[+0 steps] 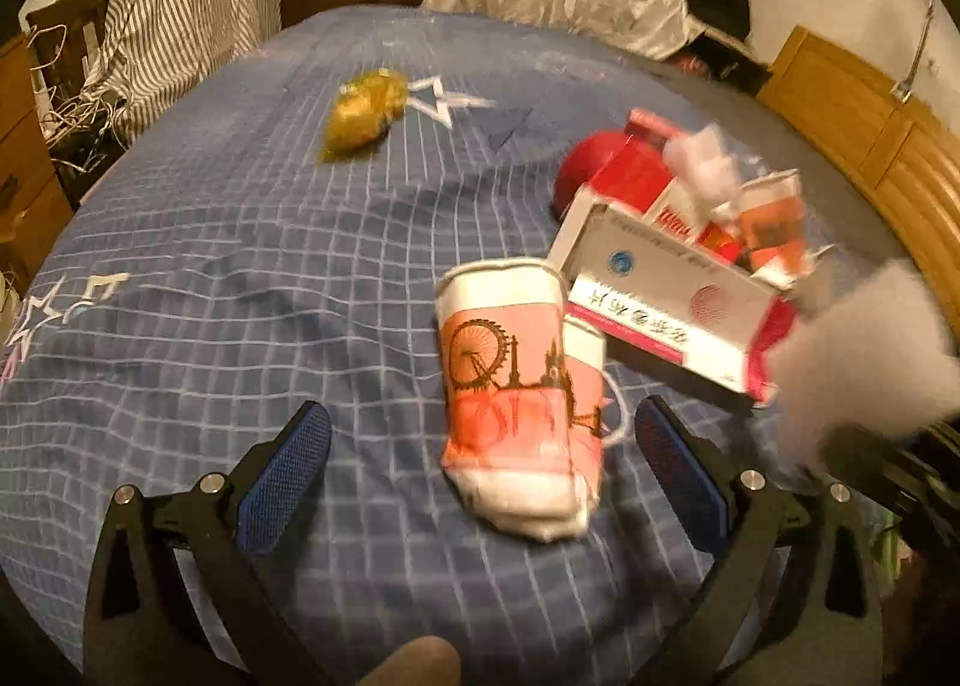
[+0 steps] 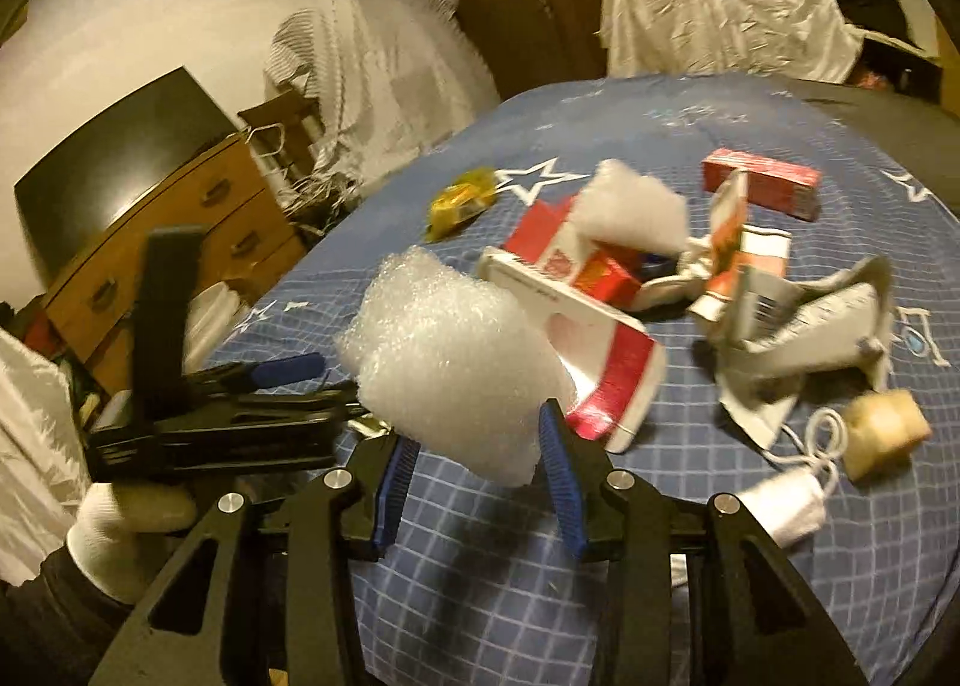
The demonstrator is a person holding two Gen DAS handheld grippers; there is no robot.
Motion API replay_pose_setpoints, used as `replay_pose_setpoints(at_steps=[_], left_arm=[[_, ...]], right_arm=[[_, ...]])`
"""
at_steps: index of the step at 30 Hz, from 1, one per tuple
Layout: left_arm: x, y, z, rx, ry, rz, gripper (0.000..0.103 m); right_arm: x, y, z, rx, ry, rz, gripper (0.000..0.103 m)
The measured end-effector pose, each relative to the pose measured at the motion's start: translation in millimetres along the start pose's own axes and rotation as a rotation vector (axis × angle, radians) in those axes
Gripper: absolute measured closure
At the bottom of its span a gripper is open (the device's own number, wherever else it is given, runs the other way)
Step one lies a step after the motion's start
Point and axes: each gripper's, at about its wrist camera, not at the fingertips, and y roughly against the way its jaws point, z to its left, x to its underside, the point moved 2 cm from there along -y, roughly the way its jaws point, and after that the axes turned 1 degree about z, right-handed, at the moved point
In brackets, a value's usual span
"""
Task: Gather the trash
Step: 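Grasp the orange-printed paper cup with left tool while right tool grasps white bubble-wrap foam, then carry the cup and foam in both tools over to the white bucket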
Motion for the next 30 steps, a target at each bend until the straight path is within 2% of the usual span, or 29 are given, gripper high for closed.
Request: replay_pose_setpoints(at_steps=[3, 4, 5, 6, 7, 8, 10, 11, 14, 19, 26, 30], left_arm=[[-1, -8, 0, -0.035, -0.001, 0.005, 0.020], [0, -7, 0, -0.029, 0.003, -0.004, 0.027], [-1, -6, 1, -0.016, 0.008, -0.009, 0.042], [-2, -4, 1, 0.008, 0.013, -0.016, 0.050], [-2, -3, 2, 0.029, 0.017, -0.018, 0.062], [-2, -1, 1, 0.021, 0.017, -0.025, 0.065], [1, 5, -1, -0.002, -0.001, -0.047, 0.066], [2, 8, -1, -0.005, -0.003, -0.052, 0.070], [10, 27, -2, 0.004, 0.010, -0.087, 0.071], [6, 70, -11, -0.042, -0.018, -0.207, 0.071], [3, 130, -46, -0.055, -0.066, -0.384, 0.071], [4, 153, -65, -0.026, -0.089, -0.443, 0.071]], right_arm=[[8, 3, -8, 0.015, 0.005, -0.011, 0.061], [7, 5, -9, 0.024, 0.009, -0.018, 0.061], [8, 2, -7, 0.031, 0.012, -0.024, 0.061], [7, 4, -8, 0.035, 0.014, -0.033, 0.061], [6, 3, -6, 0.039, 0.016, -0.039, 0.061], [5, 3, -2, 0.045, 0.023, -0.048, 0.061], [7, 4, 8, 0.053, 0.039, -0.066, 0.061], [6, 5, 10, 0.058, 0.047, -0.072, 0.061], [4, 9, 19, 0.078, 0.069, -0.097, 0.061], [-2, 28, 36, 0.128, 0.108, -0.178, 0.062], [-7, 85, 57, 0.246, 0.174, -0.340, 0.062], [-5, 120, 58, 0.313, 0.191, -0.396, 0.062]])
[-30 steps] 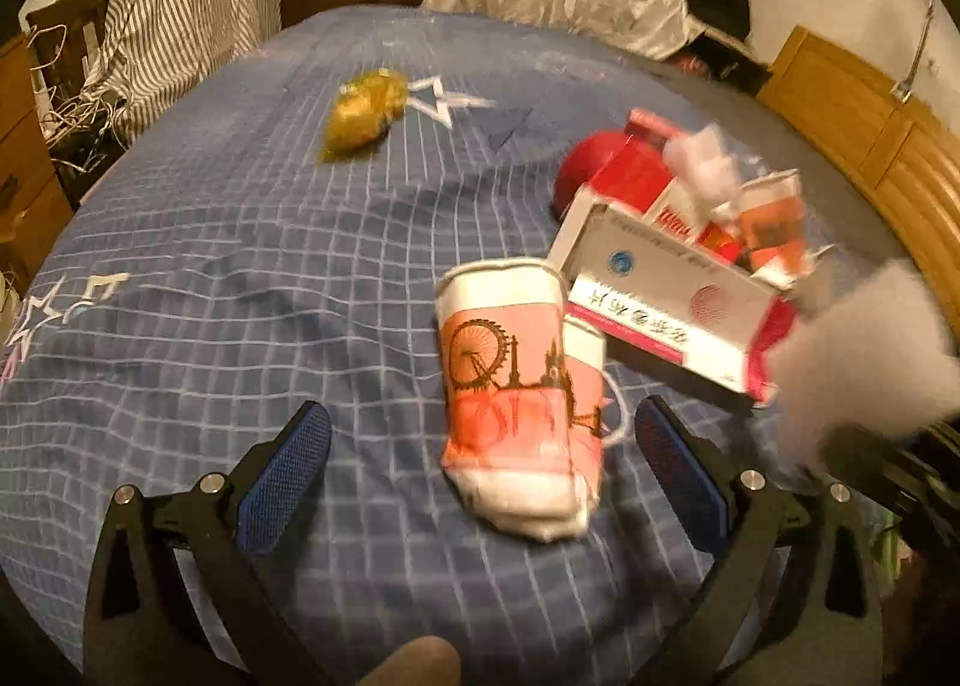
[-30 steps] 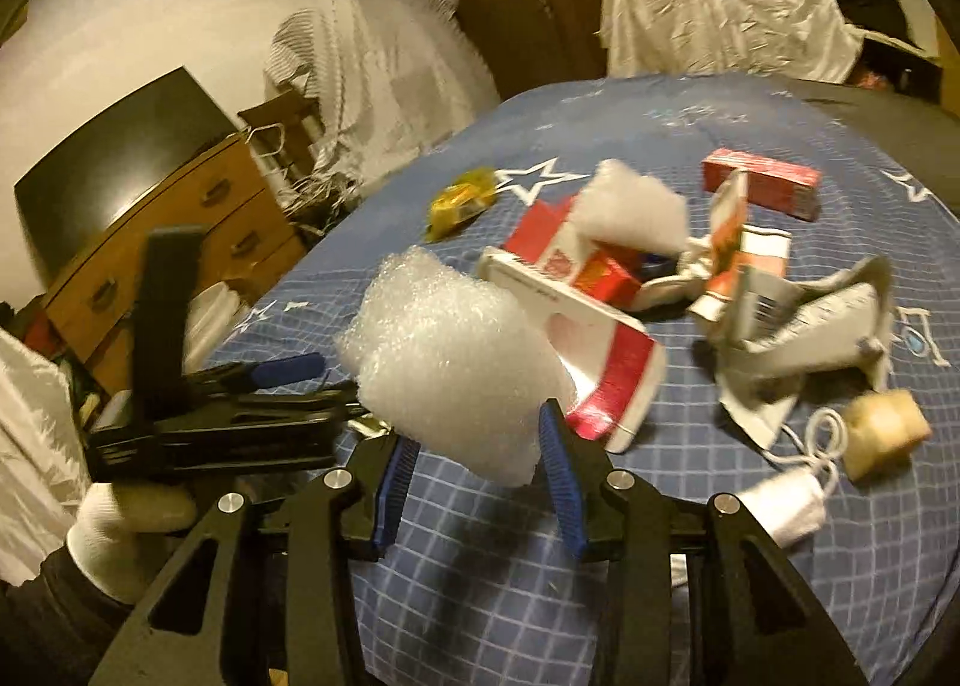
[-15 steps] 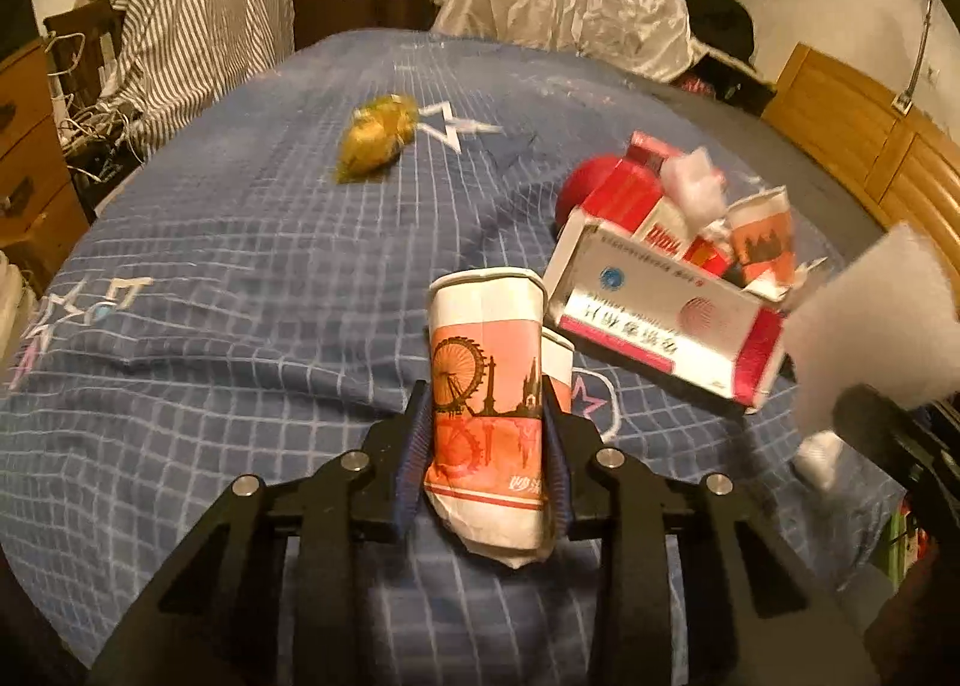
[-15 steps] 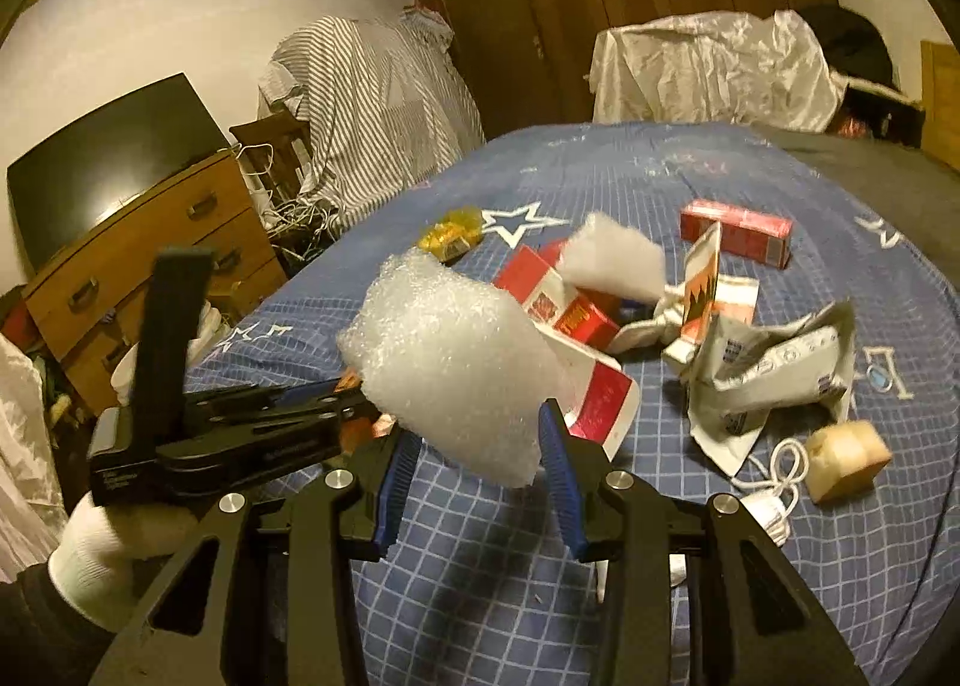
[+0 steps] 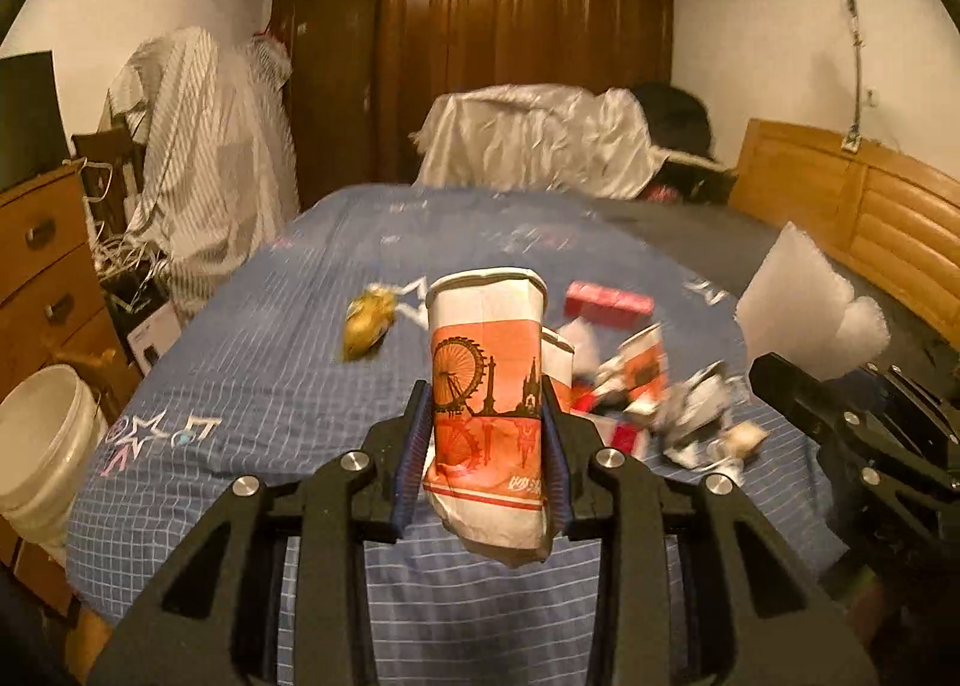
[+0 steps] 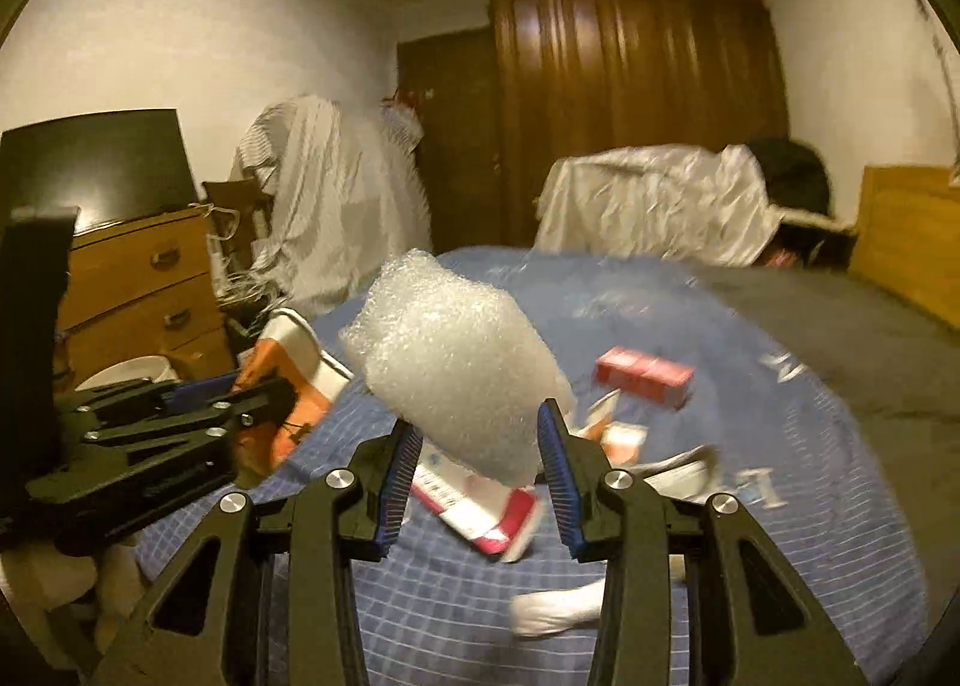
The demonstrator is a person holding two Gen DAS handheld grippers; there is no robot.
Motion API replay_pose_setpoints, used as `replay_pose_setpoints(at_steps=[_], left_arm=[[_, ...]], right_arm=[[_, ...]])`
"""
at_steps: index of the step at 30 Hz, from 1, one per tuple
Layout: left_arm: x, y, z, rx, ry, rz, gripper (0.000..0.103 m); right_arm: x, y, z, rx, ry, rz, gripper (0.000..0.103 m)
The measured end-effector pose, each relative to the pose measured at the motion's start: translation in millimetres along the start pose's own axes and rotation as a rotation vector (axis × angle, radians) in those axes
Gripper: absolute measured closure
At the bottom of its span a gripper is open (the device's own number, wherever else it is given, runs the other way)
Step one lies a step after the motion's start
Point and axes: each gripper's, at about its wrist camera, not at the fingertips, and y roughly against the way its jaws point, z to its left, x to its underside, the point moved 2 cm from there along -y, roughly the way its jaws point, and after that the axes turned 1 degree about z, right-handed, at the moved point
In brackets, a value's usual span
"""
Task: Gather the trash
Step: 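Carry the cup and foam in both tools over to the white bucket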
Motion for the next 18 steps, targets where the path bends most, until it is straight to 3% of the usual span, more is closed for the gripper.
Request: replay_pose_setpoints(at_steps=[10, 18], left_arm=[[-4, 25, -27, 0.054, -0.026, -0.051, 0.070], [-4, 34, -32, 0.050, -0.039, -0.084, 0.070]], right_arm=[[-15, 59, -42, 0.114, -0.022, -0.054, 0.062], [-10, 80, -60, 0.126, -0.042, -0.071, 0.062]])
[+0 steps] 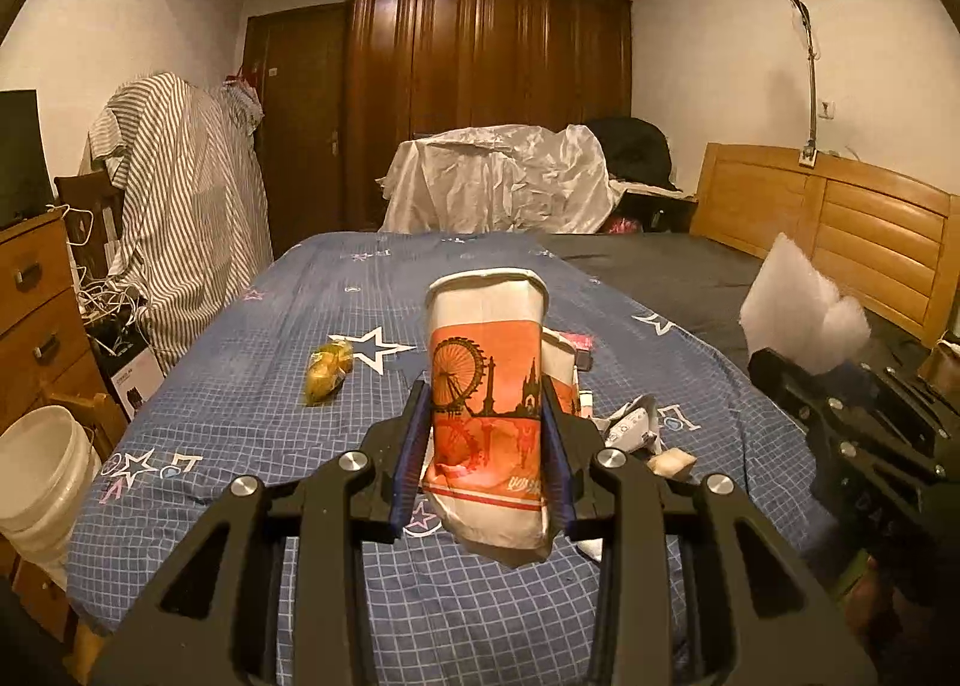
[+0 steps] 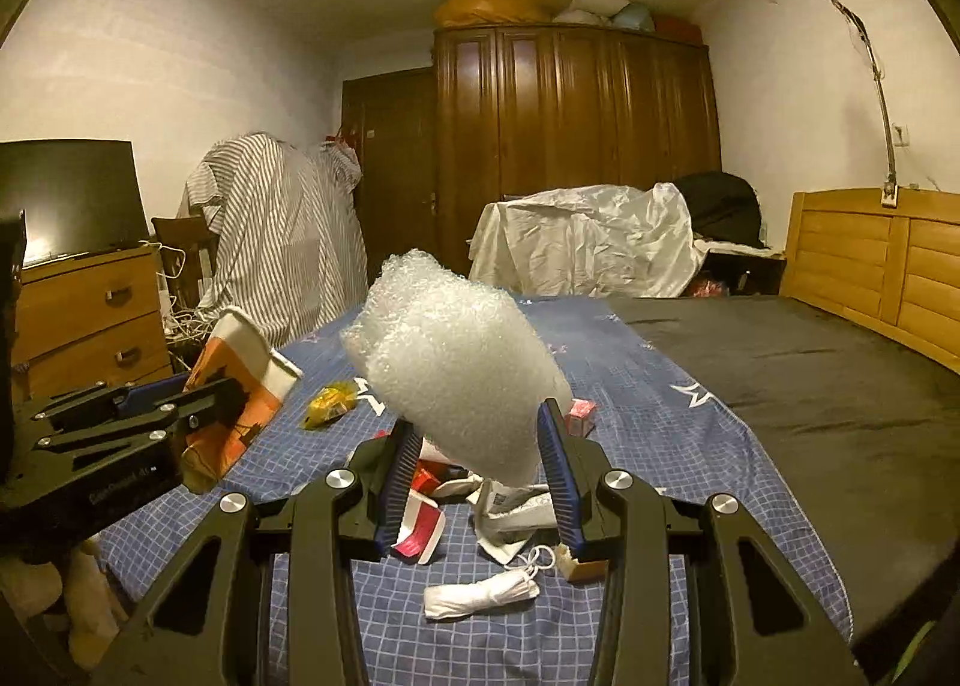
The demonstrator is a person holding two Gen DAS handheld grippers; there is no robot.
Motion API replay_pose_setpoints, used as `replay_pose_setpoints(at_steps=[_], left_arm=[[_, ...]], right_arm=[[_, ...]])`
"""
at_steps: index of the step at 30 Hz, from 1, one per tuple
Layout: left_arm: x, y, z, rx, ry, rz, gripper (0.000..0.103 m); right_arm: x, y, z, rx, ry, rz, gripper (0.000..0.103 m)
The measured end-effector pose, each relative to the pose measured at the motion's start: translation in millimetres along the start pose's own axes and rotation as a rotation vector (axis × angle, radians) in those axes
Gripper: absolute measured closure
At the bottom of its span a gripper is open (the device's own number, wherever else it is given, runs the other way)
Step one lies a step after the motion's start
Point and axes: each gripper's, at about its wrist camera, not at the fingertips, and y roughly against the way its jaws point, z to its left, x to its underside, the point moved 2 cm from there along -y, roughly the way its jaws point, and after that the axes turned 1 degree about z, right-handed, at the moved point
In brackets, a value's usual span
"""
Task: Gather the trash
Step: 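Carry the cup and foam in both tools over to the white bucket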
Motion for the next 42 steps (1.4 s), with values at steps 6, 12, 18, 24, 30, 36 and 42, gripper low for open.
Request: replay_pose_setpoints(at_steps=[6, 12, 18, 24, 30, 36, 42], left_arm=[[0, 0, 7, -0.017, 0.020, -0.004, 0.070], [-7, 9, 54, -0.107, 0.074, -0.020, 0.070], [-14, 22, 115, -0.218, 0.130, -0.034, 0.070], [-19, 41, 200, -0.352, 0.197, -0.038, 0.069], [-17, 61, 286, -0.470, 0.282, -0.018, 0.069], [-3, 78, 381, -0.598, 0.362, 0.034, 0.069], [16, 81, 455, -0.643, 0.439, 0.112, 0.069]], right_arm=[[-2, 0, 3, -0.019, 0.005, 0.003, 0.062], [-19, -20, 41, -0.113, 0.043, -0.008, 0.062], [-43, -50, 104, -0.251, 0.083, -0.005, 0.062], [-68, -82, 197, -0.412, 0.137, 0.024, 0.062], [-87, -119, 310, -0.584, 0.193, 0.099, 0.062], [-97, -161, 438, -0.730, 0.254, 0.213, 0.062], [-93, -208, 548, -0.842, 0.296, 0.370, 0.062]])
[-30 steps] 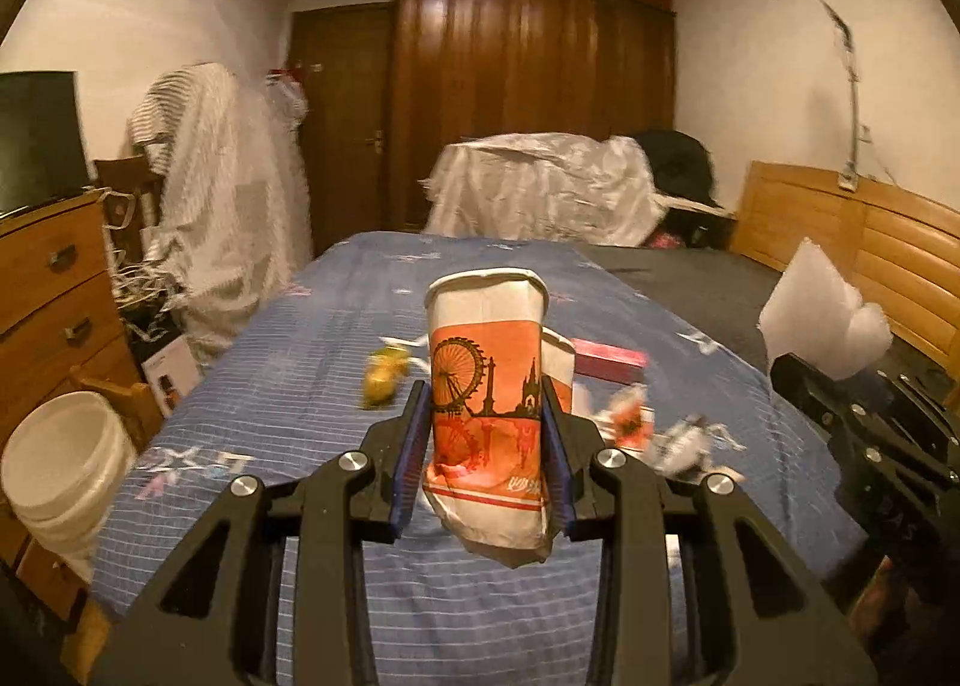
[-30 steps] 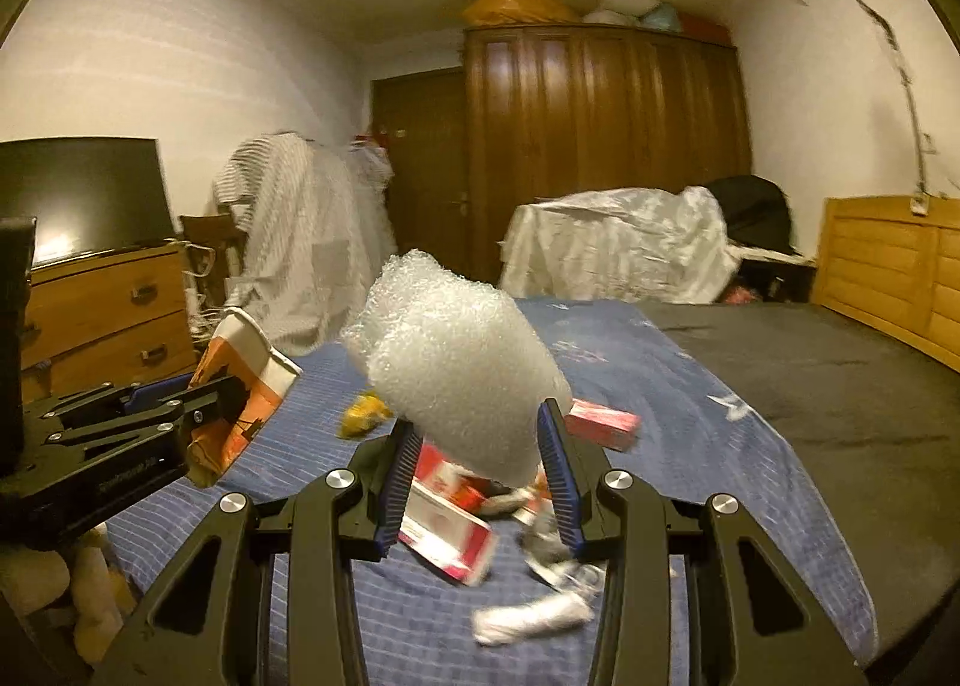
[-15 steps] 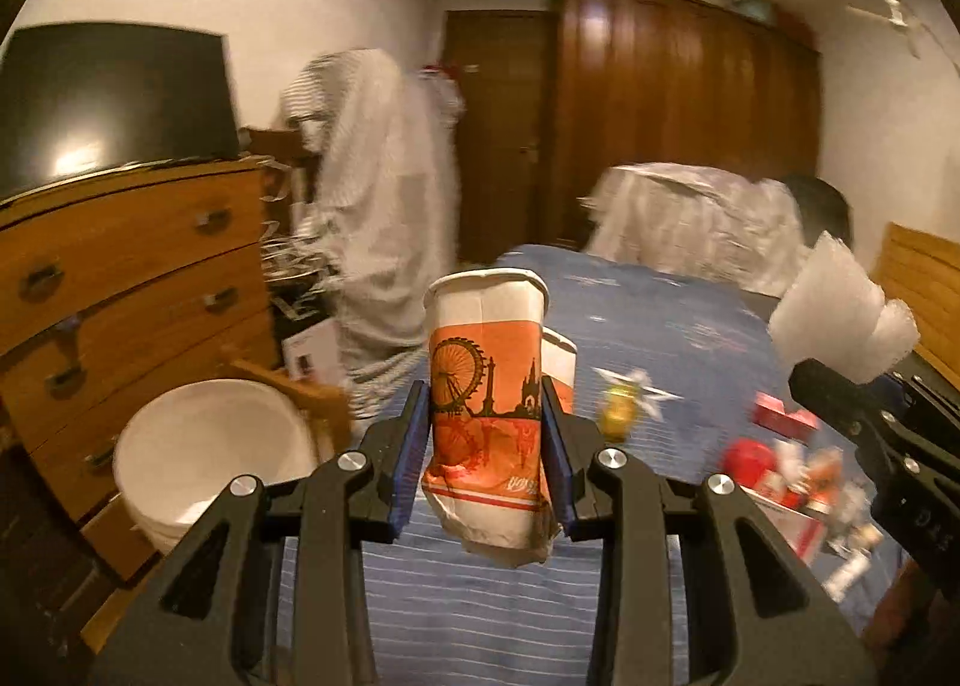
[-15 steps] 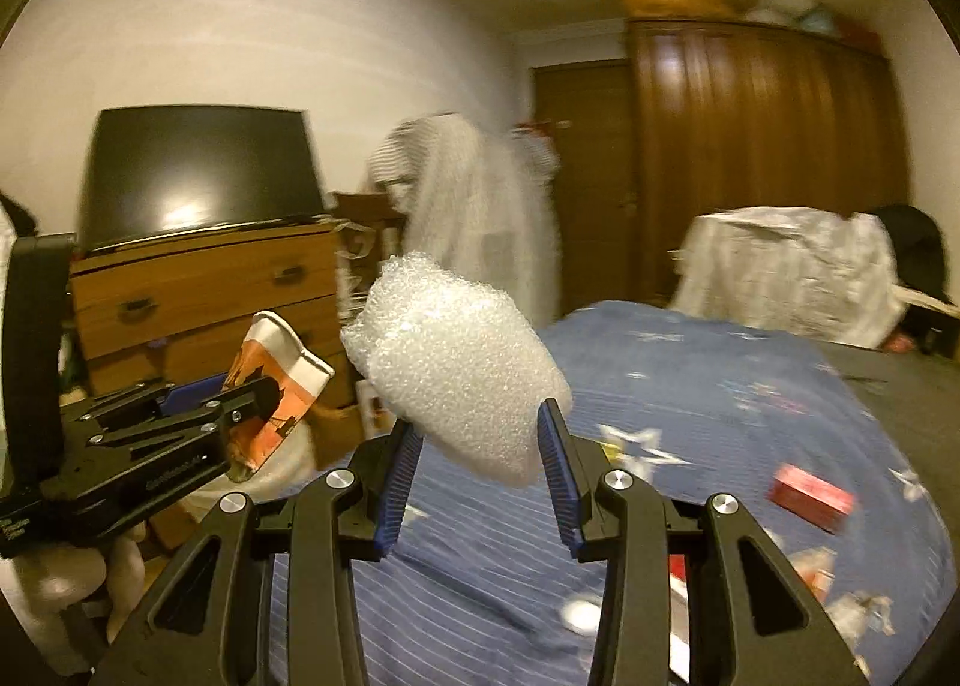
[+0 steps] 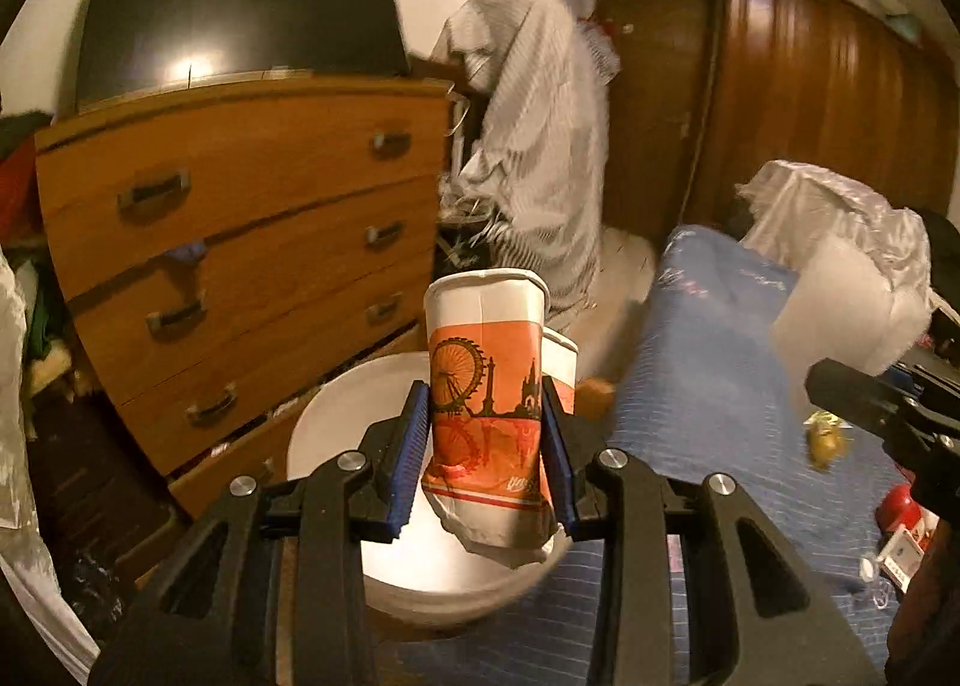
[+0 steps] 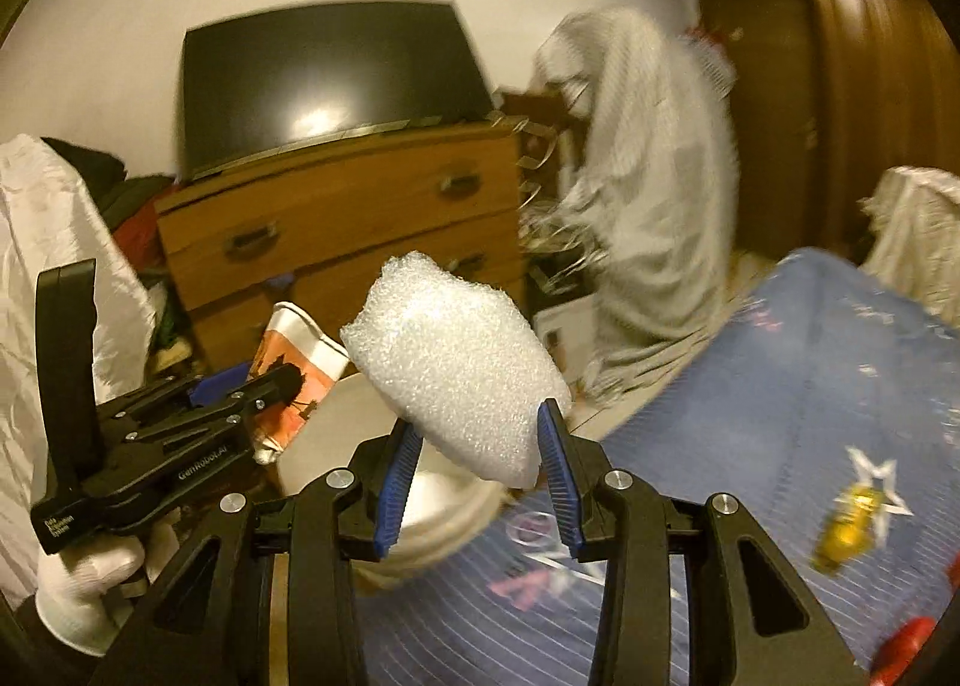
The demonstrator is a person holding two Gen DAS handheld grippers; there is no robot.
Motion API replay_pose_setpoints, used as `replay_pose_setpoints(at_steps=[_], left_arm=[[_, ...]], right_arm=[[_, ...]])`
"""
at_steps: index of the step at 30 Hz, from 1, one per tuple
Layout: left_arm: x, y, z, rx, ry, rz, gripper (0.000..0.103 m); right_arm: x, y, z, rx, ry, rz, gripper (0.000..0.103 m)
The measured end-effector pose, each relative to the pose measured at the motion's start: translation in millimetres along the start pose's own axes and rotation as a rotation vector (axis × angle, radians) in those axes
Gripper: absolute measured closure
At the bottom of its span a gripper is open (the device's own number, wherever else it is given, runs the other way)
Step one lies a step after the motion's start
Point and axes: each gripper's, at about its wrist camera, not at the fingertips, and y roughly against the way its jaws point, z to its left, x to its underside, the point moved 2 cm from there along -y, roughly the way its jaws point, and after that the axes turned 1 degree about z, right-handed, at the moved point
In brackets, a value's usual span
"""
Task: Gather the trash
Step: 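Carry the cup and foam in both tools over to the white bucket, then open both tools to drop the cup and foam into the bucket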
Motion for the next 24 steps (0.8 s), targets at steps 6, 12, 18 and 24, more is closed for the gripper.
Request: replay_pose_setpoints(at_steps=[6, 12, 18, 24], left_arm=[[3, -45, 32, -0.010, 0.018, 0.107, 0.069], [15, -77, 49, -0.026, 0.043, 0.168, 0.068], [25, -94, 61, -0.028, 0.061, 0.202, 0.068], [26, -97, 65, -0.030, 0.072, 0.201, 0.066]], right_arm=[[-24, -110, 18, -0.109, -0.049, 0.189, 0.062], [-8, -177, 29, -0.154, -0.084, 0.316, 0.062], [-2, -198, 37, -0.159, -0.069, 0.329, 0.062], [5, -198, 31, -0.154, -0.065, 0.331, 0.062]])
